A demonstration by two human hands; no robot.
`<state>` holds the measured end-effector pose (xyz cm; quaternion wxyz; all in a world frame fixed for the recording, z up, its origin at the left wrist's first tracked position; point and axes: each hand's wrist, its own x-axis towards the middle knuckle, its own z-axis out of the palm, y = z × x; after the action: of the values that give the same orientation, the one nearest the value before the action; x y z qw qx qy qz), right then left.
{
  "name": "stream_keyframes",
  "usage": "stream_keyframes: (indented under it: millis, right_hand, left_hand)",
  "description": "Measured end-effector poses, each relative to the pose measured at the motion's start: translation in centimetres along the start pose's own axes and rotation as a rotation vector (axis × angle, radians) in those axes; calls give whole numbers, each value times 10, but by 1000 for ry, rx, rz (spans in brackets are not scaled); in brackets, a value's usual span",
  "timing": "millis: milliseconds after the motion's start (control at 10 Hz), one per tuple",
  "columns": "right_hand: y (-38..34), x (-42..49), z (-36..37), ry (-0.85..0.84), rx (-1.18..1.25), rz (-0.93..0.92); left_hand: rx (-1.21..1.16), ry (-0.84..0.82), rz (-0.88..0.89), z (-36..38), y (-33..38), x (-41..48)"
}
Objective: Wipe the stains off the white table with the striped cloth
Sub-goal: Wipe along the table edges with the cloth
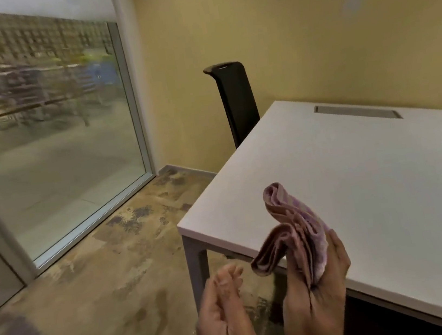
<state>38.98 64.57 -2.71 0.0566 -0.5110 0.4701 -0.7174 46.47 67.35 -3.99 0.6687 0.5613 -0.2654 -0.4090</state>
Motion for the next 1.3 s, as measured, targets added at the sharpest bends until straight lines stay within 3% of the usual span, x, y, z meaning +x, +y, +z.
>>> stream_keyframes:
  millis: [100, 200, 300, 500, 700, 800, 1000, 1100, 1300]
  right_hand:
    - [-26, 11, 0, -128, -146, -11]
    - [-62, 40, 3, -246, -204, -14]
    - [-102, 53, 10, -374, -339, -116]
    - [-186, 90, 14, -610, -303, -277]
    - [-247, 116, 20, -816, -428, -317]
    - [-275, 122, 23, -872, -451, -367]
    - [-324, 109, 30, -1119, -542, -383]
    - [-340, 92, 32, -1150, -521, -365]
    - [-365, 74, 38, -1021, -500, -210]
  left_hand:
    - [-57, 33, -167, -4, 37, -3]
    - [-7, -116, -431, -2, 93, -10]
    - [-29, -238, -532, -5, 142, -11]
    - [17, -293, -412, -29, 227, -14]
    - [-324, -399, -622, -48, 339, -18]
    - [-363, -502, -612, -68, 366, -16]
    - [-337, -502, -603, -116, 396, -11]
    - [-276, -456, -617, -139, 402, -11]
    - [-318, -450, -619, -166, 421, 1]
